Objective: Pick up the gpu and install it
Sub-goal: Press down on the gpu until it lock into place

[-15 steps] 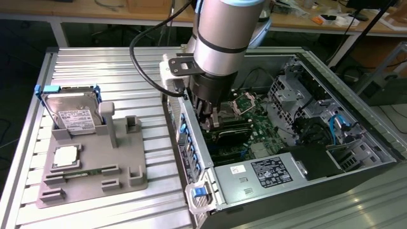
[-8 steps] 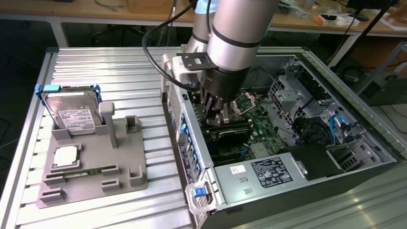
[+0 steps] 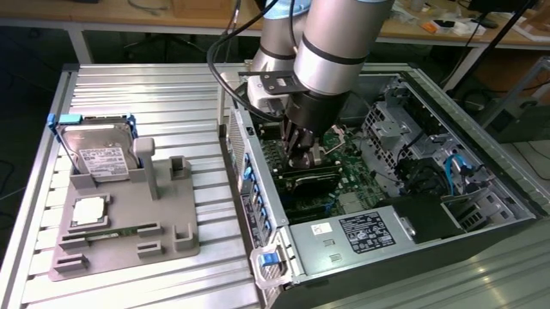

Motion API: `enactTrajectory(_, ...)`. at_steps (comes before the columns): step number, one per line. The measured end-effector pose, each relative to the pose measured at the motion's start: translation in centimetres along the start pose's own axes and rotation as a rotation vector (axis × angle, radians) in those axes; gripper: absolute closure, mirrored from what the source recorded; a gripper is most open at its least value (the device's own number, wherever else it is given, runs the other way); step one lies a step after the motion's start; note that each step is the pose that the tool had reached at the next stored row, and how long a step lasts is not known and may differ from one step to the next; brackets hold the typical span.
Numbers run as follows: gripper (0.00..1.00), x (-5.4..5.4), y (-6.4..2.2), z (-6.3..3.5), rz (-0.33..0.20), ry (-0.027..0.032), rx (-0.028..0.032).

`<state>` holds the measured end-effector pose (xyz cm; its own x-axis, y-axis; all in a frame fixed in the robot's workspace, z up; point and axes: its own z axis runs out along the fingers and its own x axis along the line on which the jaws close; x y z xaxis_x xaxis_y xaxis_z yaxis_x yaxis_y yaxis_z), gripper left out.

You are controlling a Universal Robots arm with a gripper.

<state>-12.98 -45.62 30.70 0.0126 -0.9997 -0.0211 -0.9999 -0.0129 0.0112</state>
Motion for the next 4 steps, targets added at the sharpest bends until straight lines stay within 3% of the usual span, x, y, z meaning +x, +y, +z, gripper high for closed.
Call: enactTrajectory(4,0.89,0.0,0.0,0.0,0.0,0.0,0.0)
